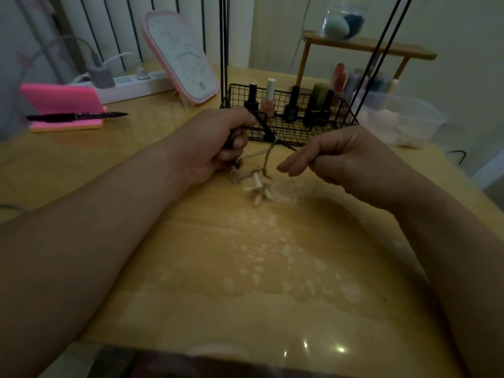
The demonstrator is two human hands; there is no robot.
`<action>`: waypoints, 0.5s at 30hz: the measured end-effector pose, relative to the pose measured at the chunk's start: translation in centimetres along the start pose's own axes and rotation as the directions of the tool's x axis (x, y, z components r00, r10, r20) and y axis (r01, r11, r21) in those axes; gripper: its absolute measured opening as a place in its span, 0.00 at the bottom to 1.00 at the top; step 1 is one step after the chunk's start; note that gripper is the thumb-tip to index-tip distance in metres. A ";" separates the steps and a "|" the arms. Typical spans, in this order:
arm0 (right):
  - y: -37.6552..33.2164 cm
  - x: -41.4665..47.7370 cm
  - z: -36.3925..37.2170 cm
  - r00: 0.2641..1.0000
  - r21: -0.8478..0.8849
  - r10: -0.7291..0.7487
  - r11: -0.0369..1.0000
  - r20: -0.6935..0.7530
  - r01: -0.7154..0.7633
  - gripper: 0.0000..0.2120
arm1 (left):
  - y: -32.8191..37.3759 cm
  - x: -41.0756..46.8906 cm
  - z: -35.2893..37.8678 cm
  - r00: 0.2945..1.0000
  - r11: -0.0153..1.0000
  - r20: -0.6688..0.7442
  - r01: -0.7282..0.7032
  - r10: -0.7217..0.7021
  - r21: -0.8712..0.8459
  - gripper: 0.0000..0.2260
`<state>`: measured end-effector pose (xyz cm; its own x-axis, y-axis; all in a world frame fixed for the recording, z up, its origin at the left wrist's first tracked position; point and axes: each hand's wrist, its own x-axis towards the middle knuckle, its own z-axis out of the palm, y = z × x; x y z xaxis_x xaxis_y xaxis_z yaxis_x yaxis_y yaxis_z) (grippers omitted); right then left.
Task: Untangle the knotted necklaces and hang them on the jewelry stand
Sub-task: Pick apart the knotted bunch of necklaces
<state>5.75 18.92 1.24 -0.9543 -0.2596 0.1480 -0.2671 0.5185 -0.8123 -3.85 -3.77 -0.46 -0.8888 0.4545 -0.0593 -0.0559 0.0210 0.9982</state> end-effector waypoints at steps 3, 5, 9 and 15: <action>-0.1 0.0 0.3 0.990 -0.077 -0.018 0.997 -0.143 0.007 0.16 | 0.1 -0.2 0.1 0.997 0.994 -0.026 -0.063 0.066 0.091 0.17; 0.1 0.0 0.4 0.967 -0.039 -0.036 0.999 -0.252 0.026 0.15 | 0.3 -0.2 0.2 0.994 0.983 -0.052 -0.085 0.094 0.160 0.14; 0.1 0.3 0.5 0.929 -0.079 -0.035 0.997 -0.368 0.006 0.16 | 0.5 -0.7 0.5 0.991 0.963 -0.074 -0.086 0.108 0.253 0.27; 0.2 0.5 1.0 0.943 -0.197 0.014 0.977 -0.332 -0.083 0.12 | 1.1 -1.5 1.3 0.993 0.952 -0.041 -0.097 0.114 0.289 0.18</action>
<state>5.33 18.03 0.57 -0.9483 0.0324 0.3158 -0.2078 0.6889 -0.6945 -1.95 -3.27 0.74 -0.9070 0.4175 0.0543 0.1646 0.2329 0.9585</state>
